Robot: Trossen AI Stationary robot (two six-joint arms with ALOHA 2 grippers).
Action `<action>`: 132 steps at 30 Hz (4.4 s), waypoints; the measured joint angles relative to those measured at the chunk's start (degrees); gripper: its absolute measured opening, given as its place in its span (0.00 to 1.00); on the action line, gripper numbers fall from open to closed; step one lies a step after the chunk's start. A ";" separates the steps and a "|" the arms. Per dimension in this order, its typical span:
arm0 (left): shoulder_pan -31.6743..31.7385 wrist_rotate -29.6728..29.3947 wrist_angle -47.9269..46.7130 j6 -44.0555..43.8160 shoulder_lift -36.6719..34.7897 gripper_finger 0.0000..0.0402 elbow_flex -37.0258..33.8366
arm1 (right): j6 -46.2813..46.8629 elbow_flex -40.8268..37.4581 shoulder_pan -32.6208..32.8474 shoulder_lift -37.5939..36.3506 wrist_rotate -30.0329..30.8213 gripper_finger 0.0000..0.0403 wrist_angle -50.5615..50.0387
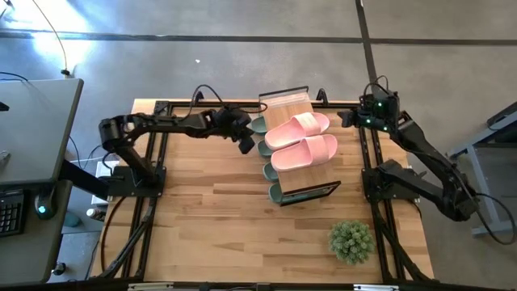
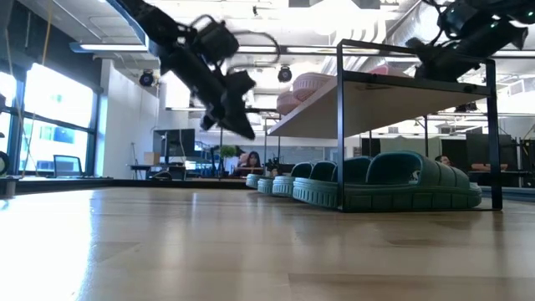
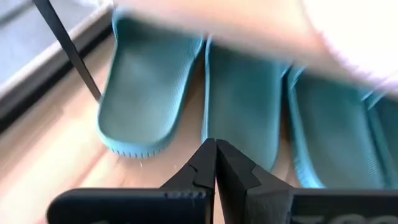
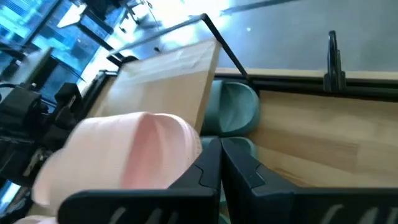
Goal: Pick and place slides into the shelf
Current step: Return to Home Position
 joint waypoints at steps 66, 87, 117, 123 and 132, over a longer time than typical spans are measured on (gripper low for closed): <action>-8.73 11.00 28.52 17.76 -29.70 0.00 0.00 | 9.12 39.23 34.20 1.97 -21.29 0.00 47.24; -9.86 8.26 19.51 25.16 -41.99 0.00 -1.04 | -1.83 1.27 33.63 -39.84 11.39 0.00 34.93; -9.78 -3.05 20.76 17.70 -80.08 0.00 -33.40 | 9.13 -21.82 33.57 -41.63 11.30 0.00 49.47; -9.78 -3.35 20.57 17.28 -84.37 0.00 -37.25 | 11.96 -26.69 33.89 -41.63 12.84 0.00 53.08; -9.78 -4.54 18.82 16.12 -88.76 0.00 -41.21 | 13.24 -34.19 35.62 -41.63 15.80 0.00 63.82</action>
